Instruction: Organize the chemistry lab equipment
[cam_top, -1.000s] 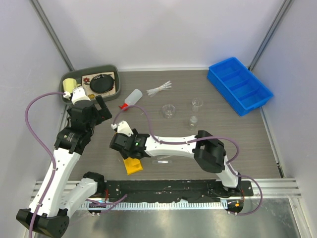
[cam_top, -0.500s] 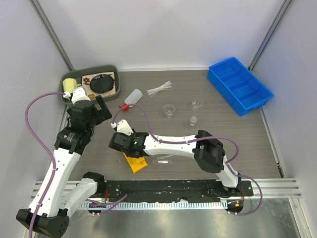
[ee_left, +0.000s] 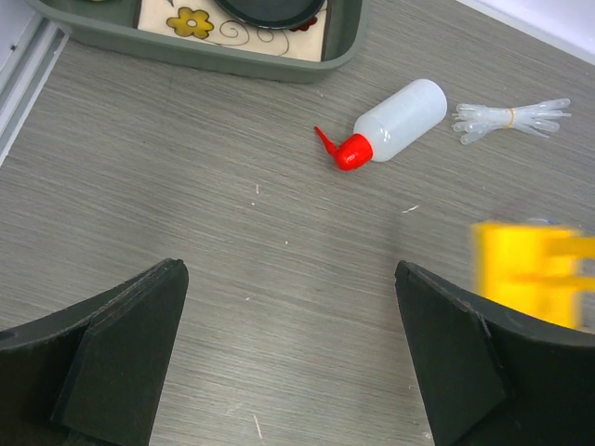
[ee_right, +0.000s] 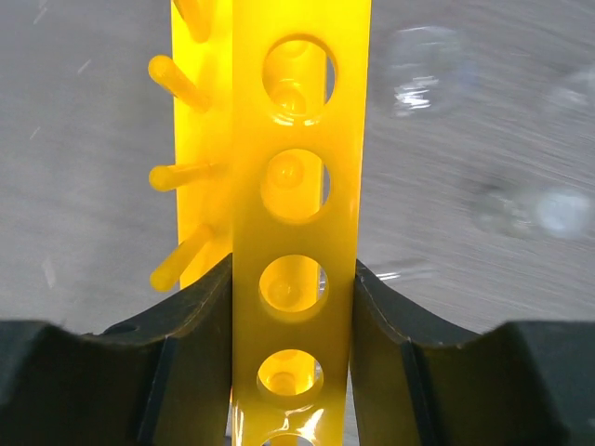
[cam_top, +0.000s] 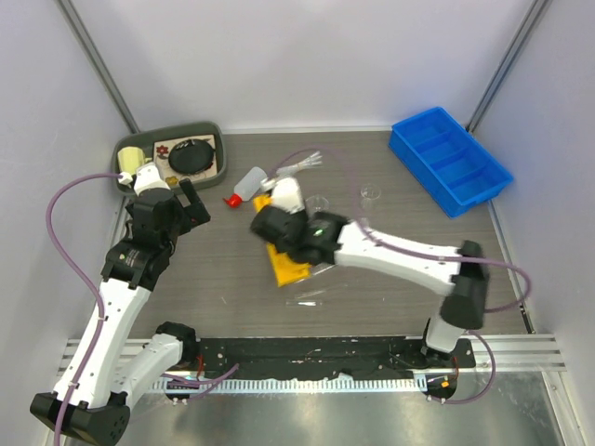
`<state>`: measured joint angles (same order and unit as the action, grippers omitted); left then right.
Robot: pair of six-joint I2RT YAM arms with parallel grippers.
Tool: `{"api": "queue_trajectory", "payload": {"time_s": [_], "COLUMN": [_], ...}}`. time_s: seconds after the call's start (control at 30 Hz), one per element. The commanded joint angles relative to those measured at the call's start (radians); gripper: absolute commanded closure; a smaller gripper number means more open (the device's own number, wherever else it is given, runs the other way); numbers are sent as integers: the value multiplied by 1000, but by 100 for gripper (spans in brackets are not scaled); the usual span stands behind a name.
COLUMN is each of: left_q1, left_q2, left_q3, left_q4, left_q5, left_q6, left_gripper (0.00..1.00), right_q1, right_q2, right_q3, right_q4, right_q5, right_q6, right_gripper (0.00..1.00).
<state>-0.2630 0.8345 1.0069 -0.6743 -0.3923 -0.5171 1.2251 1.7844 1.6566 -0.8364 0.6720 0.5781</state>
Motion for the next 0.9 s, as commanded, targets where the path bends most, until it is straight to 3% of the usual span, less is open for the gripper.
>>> {"api": "queue_trajectory", "payload": {"time_s": [0.0, 0.13, 0.37, 0.6, 0.87], "left_q1": [2, 4, 2, 4, 4], "left_q2": [-15, -14, -17, -20, -15], "left_q3": [29, 27, 29, 24, 24], "left_q4": [24, 24, 27, 32, 38], "left_q5": [16, 29, 46, 66, 99], "left_q6": [-8, -8, -9, -15, -20], "left_gripper": [0, 0, 0, 0, 0], "right_q1": [-188, -363, -601, -811, -960], "right_q2": [-252, -458, -598, -657, -602], "right_q3": [-156, -259, -380, -607, -715], "right_q4": [-55, -98, -173, -68, 121], "right_q5": [86, 80, 72, -34, -181], "right_q6": [80, 97, 77, 28, -72], "right_gripper": [99, 99, 99, 99, 99]}}
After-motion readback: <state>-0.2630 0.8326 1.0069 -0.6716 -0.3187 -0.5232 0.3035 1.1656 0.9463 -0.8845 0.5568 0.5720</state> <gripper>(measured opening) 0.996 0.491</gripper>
